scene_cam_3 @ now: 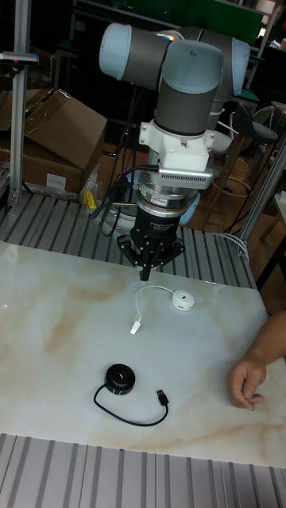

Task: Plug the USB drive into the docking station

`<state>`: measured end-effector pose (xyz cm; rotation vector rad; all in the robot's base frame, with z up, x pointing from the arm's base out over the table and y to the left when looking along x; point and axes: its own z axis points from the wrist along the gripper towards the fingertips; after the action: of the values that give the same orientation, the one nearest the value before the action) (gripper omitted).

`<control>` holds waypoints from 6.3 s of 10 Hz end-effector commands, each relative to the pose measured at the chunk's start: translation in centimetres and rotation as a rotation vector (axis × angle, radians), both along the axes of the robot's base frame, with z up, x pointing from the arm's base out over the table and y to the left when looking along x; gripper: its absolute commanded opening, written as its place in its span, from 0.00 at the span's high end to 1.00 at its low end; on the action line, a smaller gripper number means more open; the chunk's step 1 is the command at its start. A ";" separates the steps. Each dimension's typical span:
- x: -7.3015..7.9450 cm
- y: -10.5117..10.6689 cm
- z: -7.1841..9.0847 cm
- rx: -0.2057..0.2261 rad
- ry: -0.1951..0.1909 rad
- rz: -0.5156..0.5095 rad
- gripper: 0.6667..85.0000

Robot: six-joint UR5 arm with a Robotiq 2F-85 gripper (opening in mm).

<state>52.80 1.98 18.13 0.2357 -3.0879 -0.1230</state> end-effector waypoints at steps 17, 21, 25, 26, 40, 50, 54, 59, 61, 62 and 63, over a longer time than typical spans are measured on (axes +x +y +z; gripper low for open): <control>-1.1 2.0 -1.1 0.074 0.032 0.028 0.99; 0.1 2.9 -5.9 0.090 -0.043 0.049 0.99; 2.3 2.4 -7.6 0.071 -0.130 0.073 0.99; 1.5 1.9 -7.7 0.052 -0.100 0.091 0.99; 2.7 -1.8 -12.4 -0.104 -0.049 0.202 0.99; 1.7 -0.5 -13.2 0.093 -0.057 0.150 0.99; 2.6 -2.1 -13.4 0.027 -0.078 0.045 0.99; 2.6 -5.2 -12.9 -0.019 -0.078 0.076 0.99; 2.3 -10.3 -11.1 0.004 -0.078 0.192 0.99; 2.0 -12.3 -10.8 0.005 -0.079 0.225 0.99; 1.5 -12.9 -10.9 0.015 -0.075 0.230 0.99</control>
<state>54.95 -7.48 6.29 0.5127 -3.1202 -0.0974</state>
